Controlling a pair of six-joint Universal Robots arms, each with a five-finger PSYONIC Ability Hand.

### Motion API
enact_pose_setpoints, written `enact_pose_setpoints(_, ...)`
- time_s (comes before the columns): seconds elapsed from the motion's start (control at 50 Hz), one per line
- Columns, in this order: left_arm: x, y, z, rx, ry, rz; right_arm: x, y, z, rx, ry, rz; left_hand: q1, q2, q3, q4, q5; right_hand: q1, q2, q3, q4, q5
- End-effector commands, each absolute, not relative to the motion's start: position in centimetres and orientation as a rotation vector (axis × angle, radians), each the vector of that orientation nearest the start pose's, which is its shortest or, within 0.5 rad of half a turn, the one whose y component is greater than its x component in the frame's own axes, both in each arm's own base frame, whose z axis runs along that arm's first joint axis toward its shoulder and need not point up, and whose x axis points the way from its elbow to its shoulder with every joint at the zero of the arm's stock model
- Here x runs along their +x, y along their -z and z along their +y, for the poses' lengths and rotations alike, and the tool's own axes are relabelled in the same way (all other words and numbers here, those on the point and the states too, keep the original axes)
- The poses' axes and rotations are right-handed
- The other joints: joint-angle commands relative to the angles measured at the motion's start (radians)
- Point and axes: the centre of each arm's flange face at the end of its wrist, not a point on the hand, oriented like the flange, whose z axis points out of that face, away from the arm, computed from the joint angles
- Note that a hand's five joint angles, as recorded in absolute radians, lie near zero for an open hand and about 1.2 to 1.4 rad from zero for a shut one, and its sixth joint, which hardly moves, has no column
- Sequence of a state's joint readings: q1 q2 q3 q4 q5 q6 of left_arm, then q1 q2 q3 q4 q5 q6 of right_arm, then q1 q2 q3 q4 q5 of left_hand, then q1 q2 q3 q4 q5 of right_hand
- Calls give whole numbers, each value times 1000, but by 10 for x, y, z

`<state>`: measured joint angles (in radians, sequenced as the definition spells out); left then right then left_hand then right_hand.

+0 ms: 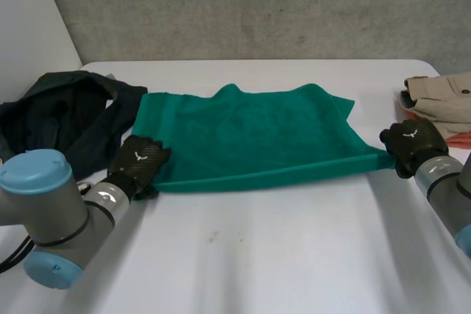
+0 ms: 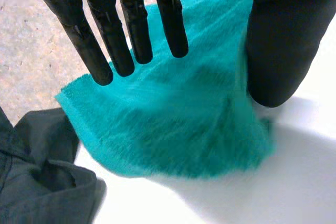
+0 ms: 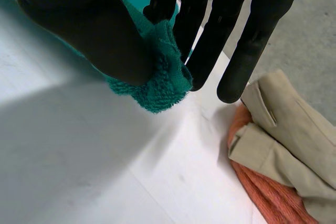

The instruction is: Fold the laundry.

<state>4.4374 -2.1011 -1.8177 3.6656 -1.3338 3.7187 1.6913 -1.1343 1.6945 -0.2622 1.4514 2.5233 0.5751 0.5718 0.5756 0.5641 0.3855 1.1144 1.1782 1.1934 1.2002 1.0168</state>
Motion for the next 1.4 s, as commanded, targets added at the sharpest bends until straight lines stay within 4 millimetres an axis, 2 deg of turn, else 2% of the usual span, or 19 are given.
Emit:
enact_pose_setpoints(0.02,-224,-107,-302,1161,1927,2158,179,-152,-329,-1057,1974,2485,49,53,49,60,64,282,218,203,196,205)
enact_pose_setpoints(0.14,-217,-96,-309,1129,1874,2214,179,-151,-328,-1056,1963,2493,120,123,119,131,135,282,218,203,196,205)
enact_pose_setpoints(0.2,-215,-96,-308,1118,1850,2233,179,-151,-328,-1058,1962,2494,421,424,420,432,436,282,218,203,196,205)
enact_pose_setpoints(0.24,-214,-104,-305,1114,1854,2233,179,-153,-326,-1062,1960,2495,800,803,800,811,815,282,218,203,196,205)
enact_pose_setpoints(0.36,-214,-156,-289,1066,1962,2179,179,-187,-317,-1070,2025,2456,821,824,821,832,836,282,218,203,196,205)
enact_pose_setpoints(0.44,-215,-202,-269,1020,2066,2141,178,-225,-303,-1090,2081,2419,821,824,821,832,836,282,218,203,196,205)
enact_pose_setpoints(0.54,-208,-260,-238,991,2166,2038,172,-288,-268,-1265,2188,2378,821,824,821,832,836,282,218,203,196,205)
enact_pose_setpoints(0.66,-204,-293,-211,1002,2201,1986,158,-313,-245,-1542,2187,2432,821,824,821,832,836,282,218,203,196,205)
enact_pose_setpoints(0.74,-203,-286,-213,1045,2129,2005,157,-304,-238,-1707,2067,2471,821,824,821,832,836,282,218,203,196,205)
enact_pose_setpoints(0.78,-205,-268,-220,1096,2039,2042,158,-294,-239,-1739,2002,2488,821,824,821,832,836,282,218,203,196,205)
enact_pose_setpoints(0.88,-211,-216,-245,1251,1798,2135,162,-243,-265,-1777,1688,2573,821,824,821,832,836,282,218,203,196,205)
enact_pose_setpoints(0.96,-217,-182,-282,1311,1662,2143,162,-220,-296,-1762,1644,2640,821,824,821,832,836,282,218,203,196,205)
enact_pose_setpoints(1.06,-242,-178,-330,1303,1679,2003,169,-216,-353,-1699,1922,2681,821,824,821,832,836,282,218,203,196,205)
enact_pose_setpoints(1.12,-257,-205,-366,1222,1816,1840,179,-234,-375,-1639,2179,2589,821,824,821,832,836,282,218,203,196,205)
enact_pose_setpoints(1.2,-272,-270,-401,1049,2097,1530,191,-288,-410,-1413,2761,2283,821,824,821,832,836,282,218,203,196,205)
enact_pose_setpoints(1.22,-276,-303,-409,953,2216,1376,196,-314,-419,-1277,3008,2086,821,824,821,832,836,282,218,203,196,205)
enact_pose_setpoints(1.28,-280,-345,-413,812,2362,1156,203,-359,-424,-1010,3368,1661,821,824,821,832,836,282,218,203,196,205)
enact_pose_setpoints(1.36,-281,-394,-404,646,2526,914,215,-388,-412,-913,3483,1364,821,824,821,832,836,282,218,203,196,205)
enact_pose_setpoints(1.4,-280,-407,-396,600,2577,868,219,-391,-408,-906,3475,1334,821,824,821,832,836,282,218,203,196,205)
